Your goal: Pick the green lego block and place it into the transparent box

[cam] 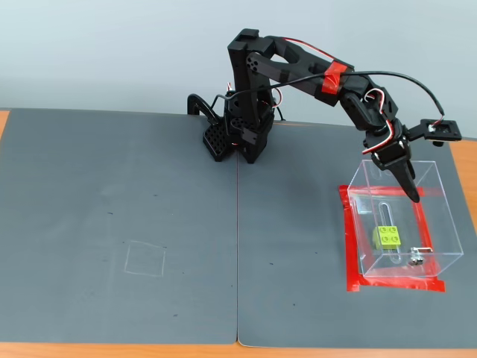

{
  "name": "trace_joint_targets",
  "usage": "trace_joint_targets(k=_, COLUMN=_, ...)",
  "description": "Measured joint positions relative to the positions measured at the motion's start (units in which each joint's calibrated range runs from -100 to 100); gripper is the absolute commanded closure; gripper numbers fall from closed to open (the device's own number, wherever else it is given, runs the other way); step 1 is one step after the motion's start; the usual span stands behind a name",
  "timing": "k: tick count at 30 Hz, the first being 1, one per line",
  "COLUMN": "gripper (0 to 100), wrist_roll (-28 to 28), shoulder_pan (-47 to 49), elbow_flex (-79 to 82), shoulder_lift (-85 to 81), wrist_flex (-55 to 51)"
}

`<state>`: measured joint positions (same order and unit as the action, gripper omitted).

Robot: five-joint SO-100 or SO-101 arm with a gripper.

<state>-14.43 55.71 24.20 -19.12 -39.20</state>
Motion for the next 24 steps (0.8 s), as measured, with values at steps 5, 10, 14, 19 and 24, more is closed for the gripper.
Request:
trace_joint_targets(k=5, gripper=72, wrist_roll=-0.20, shoulder_pan=-0.59, elbow_flex=0.00, shoulder_lift=0.00, wrist_flex=0.00)
trace_joint_targets(k=10, gripper=84, wrist_roll=-0.20, shoulder_pan=-3.39, elbow_flex=0.00, shoulder_lift=-0.17, wrist_flex=0.00)
trace_joint_targets(k=14, gripper=91, wrist_roll=-0.20, shoulder_pan=-6.34, elbow_flex=2.69, shoulder_lift=-3.31, wrist_flex=0.26)
trace_joint_targets(k=19, gripper=93, wrist_roll=-0.20, shoulder_pan=-11.05, elbow_flex=7.45, shoulder_lift=-10.28, wrist_flex=0.35)
trace_joint_targets(k=24, gripper=93, wrist_roll=-0.20, shoulder_pan=-18.35, elbow_flex=13.83, shoulder_lift=-19.46, wrist_flex=0.26)
